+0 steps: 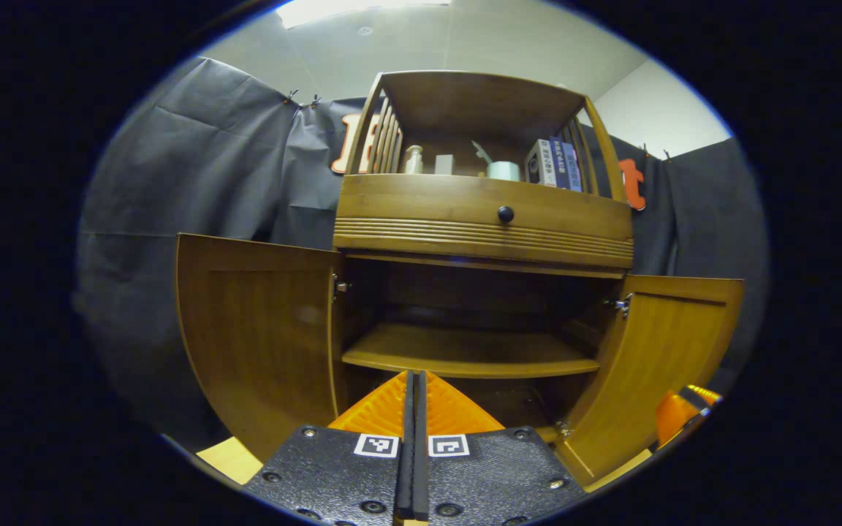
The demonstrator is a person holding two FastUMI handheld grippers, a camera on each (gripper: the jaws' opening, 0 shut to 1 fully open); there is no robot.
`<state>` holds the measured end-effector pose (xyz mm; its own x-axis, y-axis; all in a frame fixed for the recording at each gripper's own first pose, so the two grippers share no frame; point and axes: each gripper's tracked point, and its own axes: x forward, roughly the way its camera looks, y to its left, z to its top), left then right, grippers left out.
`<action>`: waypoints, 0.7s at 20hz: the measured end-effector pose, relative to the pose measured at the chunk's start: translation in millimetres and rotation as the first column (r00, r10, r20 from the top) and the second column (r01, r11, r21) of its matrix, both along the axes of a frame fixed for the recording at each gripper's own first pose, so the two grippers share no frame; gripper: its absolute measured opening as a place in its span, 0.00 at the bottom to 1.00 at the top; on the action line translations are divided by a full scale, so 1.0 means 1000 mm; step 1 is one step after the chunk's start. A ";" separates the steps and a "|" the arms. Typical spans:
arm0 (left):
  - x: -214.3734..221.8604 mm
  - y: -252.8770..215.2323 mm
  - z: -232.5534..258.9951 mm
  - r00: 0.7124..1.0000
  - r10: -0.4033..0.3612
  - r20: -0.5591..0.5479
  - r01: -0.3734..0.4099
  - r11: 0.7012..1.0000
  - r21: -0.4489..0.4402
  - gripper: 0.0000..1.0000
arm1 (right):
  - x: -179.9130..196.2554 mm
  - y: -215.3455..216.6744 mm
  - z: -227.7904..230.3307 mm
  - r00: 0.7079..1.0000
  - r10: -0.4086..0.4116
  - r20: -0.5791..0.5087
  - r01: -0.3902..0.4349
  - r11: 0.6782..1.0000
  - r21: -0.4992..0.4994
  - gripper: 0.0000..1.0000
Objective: Open the right door of the double-door shoe cabinet with the right hand, and open the left door with the left hand.
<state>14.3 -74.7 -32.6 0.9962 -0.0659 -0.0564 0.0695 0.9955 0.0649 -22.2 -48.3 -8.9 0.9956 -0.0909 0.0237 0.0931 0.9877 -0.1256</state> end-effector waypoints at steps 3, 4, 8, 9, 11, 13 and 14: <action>-0.011 -0.024 -0.008 0.997 -0.079 -0.025 0.078 0.996 -0.044 0.01 | -0.003 0.013 -0.009 0.998 0.045 -0.033 -0.045 0.999 -0.013 0.28; -0.014 -0.027 -0.009 0.996 -0.089 -0.032 0.088 0.995 -0.047 0.01 | -0.003 0.015 -0.008 0.998 0.052 -0.033 -0.053 0.998 -0.019 0.31; -0.018 -0.042 -0.007 0.989 -0.146 -0.014 0.145 0.987 -0.076 0.11 | -0.002 0.023 0.002 0.996 0.090 -0.004 -0.090 0.996 0.007 0.31; -0.020 -0.045 -0.006 0.988 -0.156 -0.007 0.154 0.984 -0.085 0.22 | -0.007 0.025 0.006 0.995 0.099 0.007 -0.099 0.995 0.021 0.35; -0.019 -0.042 0.000 0.989 -0.147 0.008 0.147 0.986 -0.082 0.44 | -0.007 0.024 0.012 0.994 0.101 0.031 -0.102 0.994 0.042 0.46; -0.020 -0.037 0.005 0.992 -0.121 0.034 0.123 0.990 -0.075 0.66 | -0.007 0.024 0.014 0.994 0.101 0.048 -0.103 0.994 0.039 0.70; -0.016 -0.034 0.007 0.993 -0.110 0.048 0.113 0.991 -0.069 0.71 | -0.007 0.025 0.016 0.993 0.107 0.052 -0.109 0.993 0.039 0.78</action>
